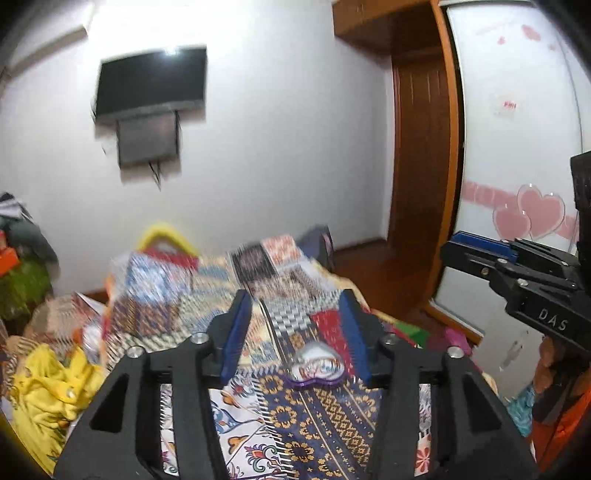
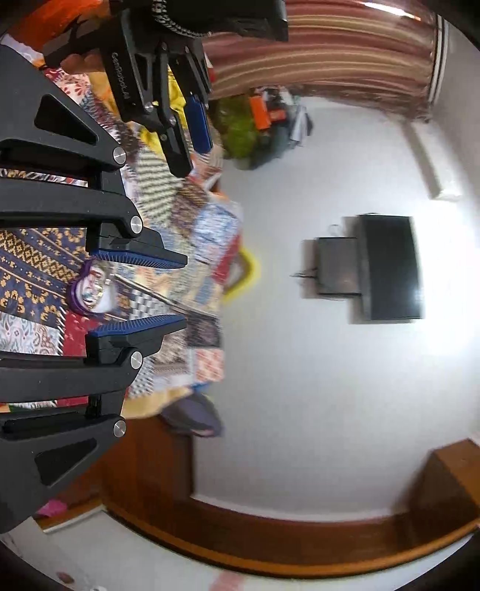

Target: Organize jewelry

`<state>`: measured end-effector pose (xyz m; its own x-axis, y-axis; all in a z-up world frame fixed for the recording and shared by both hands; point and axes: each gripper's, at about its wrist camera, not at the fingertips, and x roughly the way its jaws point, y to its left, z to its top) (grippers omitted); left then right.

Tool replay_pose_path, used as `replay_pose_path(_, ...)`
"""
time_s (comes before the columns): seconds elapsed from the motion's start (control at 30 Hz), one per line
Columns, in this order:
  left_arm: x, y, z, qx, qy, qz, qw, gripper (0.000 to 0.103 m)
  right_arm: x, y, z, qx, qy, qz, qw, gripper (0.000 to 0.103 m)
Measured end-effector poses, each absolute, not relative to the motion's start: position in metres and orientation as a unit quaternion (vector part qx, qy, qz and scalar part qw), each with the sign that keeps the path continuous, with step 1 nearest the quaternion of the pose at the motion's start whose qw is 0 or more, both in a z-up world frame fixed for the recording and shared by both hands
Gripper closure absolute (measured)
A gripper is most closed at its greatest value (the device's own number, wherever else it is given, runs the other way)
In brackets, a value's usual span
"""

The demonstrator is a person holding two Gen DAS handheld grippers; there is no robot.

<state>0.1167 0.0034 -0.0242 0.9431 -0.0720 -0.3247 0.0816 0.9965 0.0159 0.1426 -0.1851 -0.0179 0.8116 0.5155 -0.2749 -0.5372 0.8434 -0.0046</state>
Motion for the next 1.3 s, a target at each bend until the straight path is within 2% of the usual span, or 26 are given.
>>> replay_pose_path(0.1, 0.090, -0.003, -0.011, 0.019, 0.132, -0.030, 0.991, 0.049, 0.114, -0.192, -0.006, -0.028, 0.100, 0.271, 0.957, 0.079)
replay_pose_path(0.17, 0.073, -0.006, -0.004, 0.017, 0.112, -0.029, 0.993, 0.044, 0.102, -0.196, -0.002, -0.020, 0.083, 0.268, 0.960, 0.072)
replay_pose_path(0.23, 0.064, -0.006, 0.000, 0.014, 0.102, -0.028, 0.994, 0.034, 0.089, -0.198, 0.000, -0.013, 0.069, 0.263, 0.962, 0.054)
replay_pose_path(0.27, 0.059, -0.007, 0.002, 0.011, 0.095, -0.024, 0.995, 0.032, 0.088, -0.197, -0.001, -0.012, 0.067, 0.257, 0.964, 0.049)
replay_pose_path(0.33, 0.054, -0.007, 0.003, 0.006, 0.087, -0.019, 0.996, 0.019, 0.082, -0.194, -0.002, -0.016, 0.058, 0.242, 0.968, 0.034)
replay_pose_path(0.43, 0.047, -0.006, 0.004, -0.005, 0.077, -0.015, 0.997, 0.007, 0.078, -0.192, -0.005, -0.013, 0.052, 0.228, 0.972, 0.019)
replay_pose_path(0.53, 0.041, -0.007, 0.005, -0.006, 0.070, -0.006, 0.998, 0.004, 0.075, -0.195, -0.005, -0.004, 0.046, 0.220, 0.974, 0.009)
replay_pose_path(0.63, 0.036, -0.008, 0.004, -0.008, 0.065, -0.003, 0.998, 0.003, 0.075, -0.195, -0.005, 0.000, 0.041, 0.213, 0.976, 0.005)
replay_pose_path(1.3, 0.031, -0.007, -0.006, -0.019, 0.072, 0.002, 0.997, 0.003, 0.061, -0.201, -0.006, -0.008, 0.043, 0.192, 0.980, 0.005)
